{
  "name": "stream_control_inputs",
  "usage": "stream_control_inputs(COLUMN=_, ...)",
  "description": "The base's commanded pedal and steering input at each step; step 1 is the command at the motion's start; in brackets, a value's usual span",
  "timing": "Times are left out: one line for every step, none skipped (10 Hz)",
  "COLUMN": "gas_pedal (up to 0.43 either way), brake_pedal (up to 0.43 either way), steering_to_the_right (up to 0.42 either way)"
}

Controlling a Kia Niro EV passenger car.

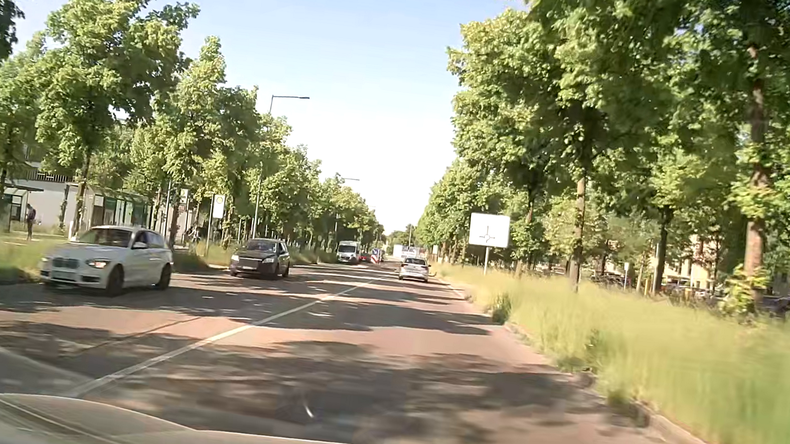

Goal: Follow the waypoints while adhering to traffic rules and regulations

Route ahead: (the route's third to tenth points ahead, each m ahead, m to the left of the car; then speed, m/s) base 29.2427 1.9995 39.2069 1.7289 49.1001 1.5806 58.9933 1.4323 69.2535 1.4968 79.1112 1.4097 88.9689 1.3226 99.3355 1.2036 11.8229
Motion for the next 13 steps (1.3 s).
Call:
stream_control_inputs(gas_pedal=0.079, brake_pedal=0.0, steering_to_the_right=-0.005)
stream_control_inputs(gas_pedal=0.079, brake_pedal=0.0, steering_to_the_right=-0.005)
stream_control_inputs(gas_pedal=0.079, brake_pedal=0.0, steering_to_the_right=-0.004)
stream_control_inputs(gas_pedal=0.079, brake_pedal=0.0, steering_to_the_right=-0.003)
stream_control_inputs(gas_pedal=0.079, brake_pedal=0.0, steering_to_the_right=-0.002)
stream_control_inputs(gas_pedal=0.079, brake_pedal=0.0, steering_to_the_right=-0.002)
stream_control_inputs(gas_pedal=0.079, brake_pedal=0.0, steering_to_the_right=-0.002)
stream_control_inputs(gas_pedal=0.079, brake_pedal=0.0, steering_to_the_right=-0.002)
stream_control_inputs(gas_pedal=0.079, brake_pedal=0.0, steering_to_the_right=-0.002)
stream_control_inputs(gas_pedal=0.067, brake_pedal=0.0, steering_to_the_right=-0.002)
stream_control_inputs(gas_pedal=0.067, brake_pedal=0.0, steering_to_the_right=-0.002)
stream_control_inputs(gas_pedal=0.067, brake_pedal=0.0, steering_to_the_right=-0.002)
stream_control_inputs(gas_pedal=0.067, brake_pedal=0.0, steering_to_the_right=-0.002)
